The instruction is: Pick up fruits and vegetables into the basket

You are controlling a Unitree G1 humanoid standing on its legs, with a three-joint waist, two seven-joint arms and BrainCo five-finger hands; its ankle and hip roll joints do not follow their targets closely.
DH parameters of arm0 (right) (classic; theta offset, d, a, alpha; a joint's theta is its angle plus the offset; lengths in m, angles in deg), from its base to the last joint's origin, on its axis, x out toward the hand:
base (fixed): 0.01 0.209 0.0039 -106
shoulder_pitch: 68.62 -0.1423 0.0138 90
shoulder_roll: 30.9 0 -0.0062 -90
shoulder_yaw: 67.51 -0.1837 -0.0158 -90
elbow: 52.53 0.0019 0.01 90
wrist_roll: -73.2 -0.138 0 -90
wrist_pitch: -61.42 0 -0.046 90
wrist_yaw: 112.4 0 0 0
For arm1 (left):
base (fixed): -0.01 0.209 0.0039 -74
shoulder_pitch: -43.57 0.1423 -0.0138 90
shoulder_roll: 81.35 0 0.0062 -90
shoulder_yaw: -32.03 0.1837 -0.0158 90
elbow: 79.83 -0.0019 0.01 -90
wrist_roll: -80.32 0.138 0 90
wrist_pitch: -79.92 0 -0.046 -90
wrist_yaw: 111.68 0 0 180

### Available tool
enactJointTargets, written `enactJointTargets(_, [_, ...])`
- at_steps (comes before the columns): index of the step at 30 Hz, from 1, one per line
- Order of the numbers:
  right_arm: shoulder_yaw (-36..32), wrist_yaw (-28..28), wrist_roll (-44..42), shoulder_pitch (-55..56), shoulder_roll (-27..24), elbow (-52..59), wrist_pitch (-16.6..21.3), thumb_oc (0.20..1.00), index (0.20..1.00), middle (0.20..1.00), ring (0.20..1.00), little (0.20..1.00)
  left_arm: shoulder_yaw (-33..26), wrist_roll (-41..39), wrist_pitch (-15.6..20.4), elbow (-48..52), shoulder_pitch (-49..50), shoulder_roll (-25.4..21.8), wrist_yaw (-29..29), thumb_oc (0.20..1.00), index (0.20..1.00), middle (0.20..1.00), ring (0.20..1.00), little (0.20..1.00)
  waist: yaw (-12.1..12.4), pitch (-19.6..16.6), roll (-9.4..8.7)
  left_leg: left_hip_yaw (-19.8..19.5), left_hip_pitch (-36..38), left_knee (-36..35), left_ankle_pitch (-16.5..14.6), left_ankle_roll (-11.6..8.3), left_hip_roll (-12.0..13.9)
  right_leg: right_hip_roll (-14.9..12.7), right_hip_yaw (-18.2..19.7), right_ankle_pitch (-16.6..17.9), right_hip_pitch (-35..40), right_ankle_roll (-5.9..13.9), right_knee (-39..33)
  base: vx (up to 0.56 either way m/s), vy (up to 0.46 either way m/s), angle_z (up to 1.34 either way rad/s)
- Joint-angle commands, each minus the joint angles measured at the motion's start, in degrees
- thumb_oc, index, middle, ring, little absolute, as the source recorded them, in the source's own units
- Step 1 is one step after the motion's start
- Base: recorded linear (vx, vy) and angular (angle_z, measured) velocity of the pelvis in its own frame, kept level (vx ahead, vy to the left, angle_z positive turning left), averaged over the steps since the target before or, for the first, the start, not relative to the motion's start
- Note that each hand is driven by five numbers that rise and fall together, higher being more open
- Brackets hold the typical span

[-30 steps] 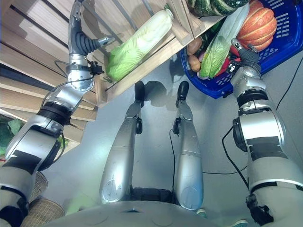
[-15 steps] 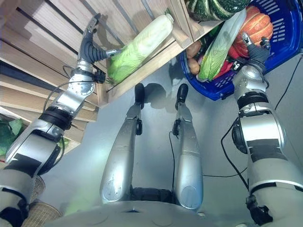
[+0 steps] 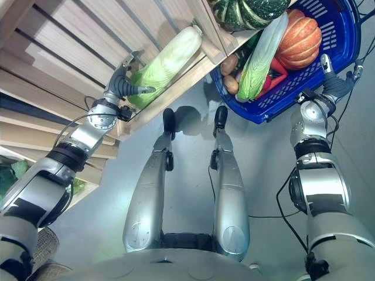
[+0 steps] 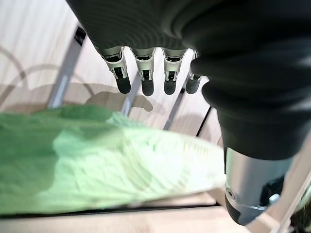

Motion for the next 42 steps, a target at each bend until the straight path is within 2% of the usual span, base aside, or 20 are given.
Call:
enactJointTargets(1, [-2.27, -2.93, -1.75, 3.94, -3.57, 1.11, 3.73, 1.0, 1.0, 1.0, 1.0, 1.0, -0.33, -1.51, -0.32, -0.77, 0.83, 1.4, 0.75, 1.0, 1.0, 1.0, 1.0, 1.0, -1.18, -2.69, 2.56, 0.15, 0.81, -2.66, -2.51, 1.02, -1.49, 1.4, -2.55, -5.07, 1.21, 4.74, 4.22, 0.0, 0.013, -0.07])
enactJointTargets(10, [-2.37, 1.01, -3.43, 6.7, -2.11, -8.77, 0.45, 1.0, 1.0, 1.0, 1.0, 1.0, -0.2, -0.45, -2.17, -8.36, -2.95, 3.42, -1.7, 1.0, 1.0, 1.0, 1.0, 1.0, -2.02, -2.69, 2.11, 0.71, 1.05, -2.36, -2.88, 1.21, -1.46, 1.87, -1.9, -5.53, 1.7, 4.29, 4.11, 0.0, 0.0, -0.01])
enactJointTargets(22, [0.05, 2.92, -2.03, 7.42, -0.04, -10.03, -1.77, 1.0, 1.0, 1.0, 1.0, 1.0, -2.14, 1.85, -5.86, -15.98, -7.24, 5.72, -5.12, 1.0, 1.0, 1.0, 1.0, 1.0, -3.28, -2.69, 1.55, 1.15, 0.49, -1.72, -2.86, 0.83, -1.2, 2.23, -1.23, -5.93, 1.32, 3.87, 4.27, 0.0, 0.001, 0.0])
enactJointTargets(33, [1.76, 2.74, -1.09, 6.08, 1.3, -9.49, -2.35, 1.0, 1.0, 1.0, 1.0, 1.0, -1.57, 2.55, -6.21, -21.61, -9.69, 7.18, -0.92, 1.0, 1.0, 1.0, 1.0, 1.0, -4.19, -2.69, 1.34, 1.47, 0.17, -1.64, -2.72, 0.39, -0.95, 2.53, -0.83, -6.15, 0.79, 3.6, 4.47, 0.0, 0.005, -0.02])
enactJointTargets(38, [2.14, 3.4, -0.92, 5.61, 1.69, -9.6, -3.16, 1.0, 1.0, 1.0, 1.0, 1.0, -1.31, 2.98, -5.18, -23.21, -9.83, 7.47, 0.68, 1.0, 1.0, 1.0, 1.0, 1.0, -4.35, -2.69, 1.15, 1.57, -0.05, -1.53, -2.8, 0.3, -0.86, 2.67, -0.61, -6.22, 0.61, 3.53, 4.46, 0.0, 0.0, 0.0])
enactJointTargets(40, [2.62, 4.91, -0.99, 5.49, 2.24, -10.19, -6.17, 1.0, 1.0, 1.0, 1.0, 1.0, -0.95, 3.19, -4.59, -24.14, -10.32, 7.57, 2.94, 1.0, 1.0, 1.0, 1.0, 1.0, -4.53, -2.69, 0.98, 1.7, -0.53, -1.49, -2.55, 0.24, -0.7, 2.86, -0.42, -5.92, 0.05, 3.42, 4.5, 0.0, 0.0, 0.0])
enactJointTargets(42, [2.9, 4.77, -1.1, 5.71, 2.47, -10.63, -6.68, 1.0, 1.0, 1.0, 1.0, 1.0, -0.73, 3.08, -4.1, -24.35, -10.27, 7.7, 3.82, 1.0, 1.0, 1.0, 1.0, 1.0, -4.49, -2.69, 0.94, 1.76, -0.17, -1.43, -2.91, 0.26, -0.68, 2.89, -0.4, -6.25, 0.36, 3.43, 4.62, 0.0, 0.0, 0.0])
